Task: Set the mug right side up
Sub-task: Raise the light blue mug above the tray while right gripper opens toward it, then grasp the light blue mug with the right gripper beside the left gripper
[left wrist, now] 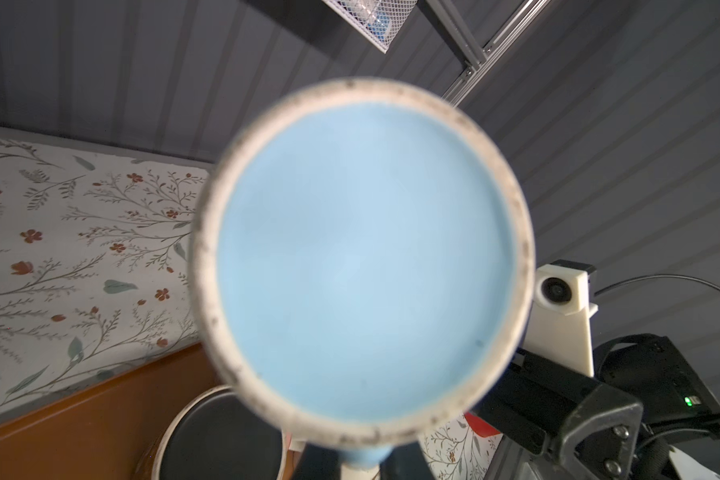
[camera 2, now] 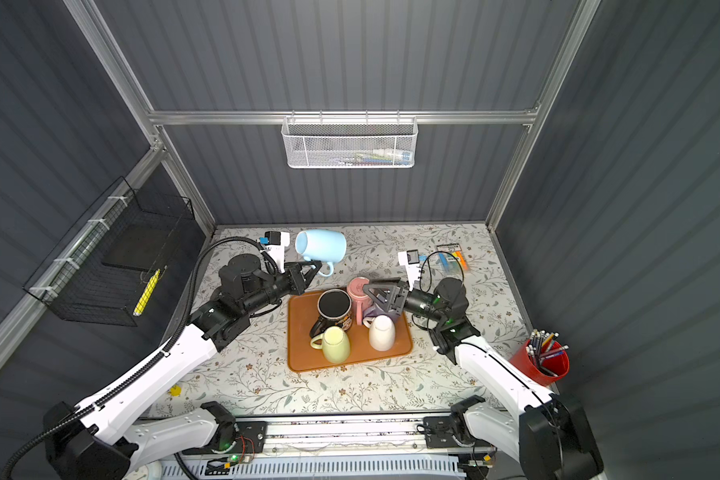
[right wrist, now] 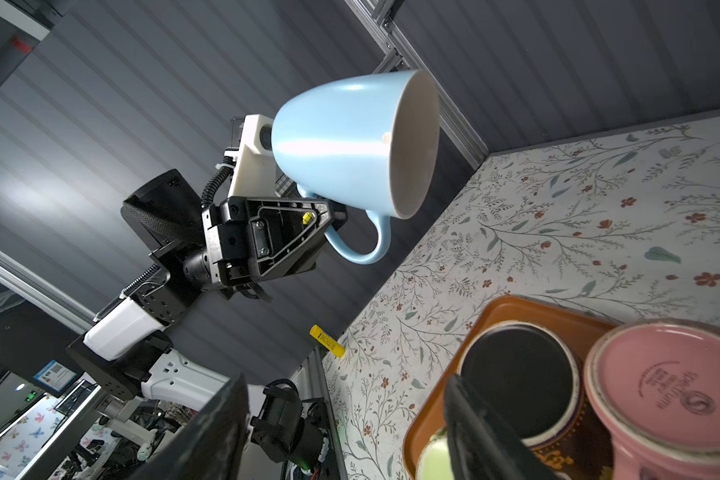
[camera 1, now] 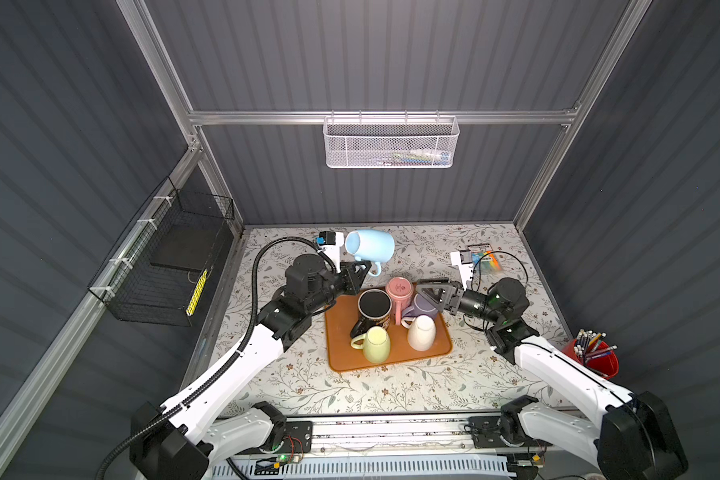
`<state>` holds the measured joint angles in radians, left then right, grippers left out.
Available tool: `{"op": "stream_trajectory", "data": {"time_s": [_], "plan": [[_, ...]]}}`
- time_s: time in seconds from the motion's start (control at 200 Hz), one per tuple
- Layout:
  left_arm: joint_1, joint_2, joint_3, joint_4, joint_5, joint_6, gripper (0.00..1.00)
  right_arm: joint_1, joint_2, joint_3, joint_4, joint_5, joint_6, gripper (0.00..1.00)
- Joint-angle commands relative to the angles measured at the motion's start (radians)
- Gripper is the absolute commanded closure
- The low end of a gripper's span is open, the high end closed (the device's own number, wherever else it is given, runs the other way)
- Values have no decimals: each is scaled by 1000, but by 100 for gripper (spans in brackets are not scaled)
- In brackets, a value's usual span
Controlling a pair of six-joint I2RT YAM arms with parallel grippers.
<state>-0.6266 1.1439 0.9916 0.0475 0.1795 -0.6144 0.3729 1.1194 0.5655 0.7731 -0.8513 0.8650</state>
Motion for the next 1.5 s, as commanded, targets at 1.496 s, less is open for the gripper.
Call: {"op": "stream_trajectory", "data": {"time_s": [1.496], "plan": [[5, 286, 119, 686, 282, -195, 100, -17, 415, 387, 482, -141, 349, 51]]}}
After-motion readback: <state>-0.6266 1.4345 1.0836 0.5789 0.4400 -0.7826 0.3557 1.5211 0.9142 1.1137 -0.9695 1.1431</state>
